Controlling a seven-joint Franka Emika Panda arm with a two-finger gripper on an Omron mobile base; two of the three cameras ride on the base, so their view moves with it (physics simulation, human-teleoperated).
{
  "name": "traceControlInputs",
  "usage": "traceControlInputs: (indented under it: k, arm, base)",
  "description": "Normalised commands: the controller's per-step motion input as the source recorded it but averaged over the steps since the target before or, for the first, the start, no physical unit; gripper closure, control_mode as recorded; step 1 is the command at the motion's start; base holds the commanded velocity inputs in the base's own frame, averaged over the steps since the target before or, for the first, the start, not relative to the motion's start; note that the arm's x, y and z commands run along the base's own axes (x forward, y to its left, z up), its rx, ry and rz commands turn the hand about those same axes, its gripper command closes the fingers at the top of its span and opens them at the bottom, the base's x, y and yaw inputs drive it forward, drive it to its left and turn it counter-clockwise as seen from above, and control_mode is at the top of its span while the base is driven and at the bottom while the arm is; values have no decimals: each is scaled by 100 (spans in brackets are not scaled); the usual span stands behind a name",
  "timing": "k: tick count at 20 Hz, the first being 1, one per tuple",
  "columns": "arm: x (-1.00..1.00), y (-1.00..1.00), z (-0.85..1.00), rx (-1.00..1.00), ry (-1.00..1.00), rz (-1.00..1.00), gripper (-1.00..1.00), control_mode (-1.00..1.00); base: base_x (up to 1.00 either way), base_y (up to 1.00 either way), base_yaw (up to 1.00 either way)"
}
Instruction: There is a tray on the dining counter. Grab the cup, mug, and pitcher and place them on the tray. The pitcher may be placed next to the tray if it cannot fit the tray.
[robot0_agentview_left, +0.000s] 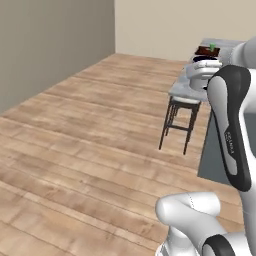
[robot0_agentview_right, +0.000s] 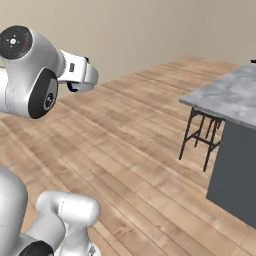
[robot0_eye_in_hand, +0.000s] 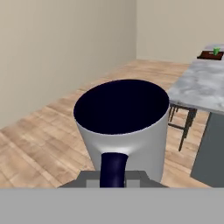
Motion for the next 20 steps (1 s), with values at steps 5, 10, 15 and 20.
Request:
traceControlInputs:
  k: [5,10,15,20]
  arm:
    - [0,0,0,0,0,0,100,100]
    - [0,0,0,0,0,0,100,100]
    - [0,0,0,0,0,0,100,100]
    - [0,0,0,0,0,0,100,100]
  base:
    - [100,100,-45]
    - [100,100,-45]
    - [100,100,-45]
    - [100,100,-46]
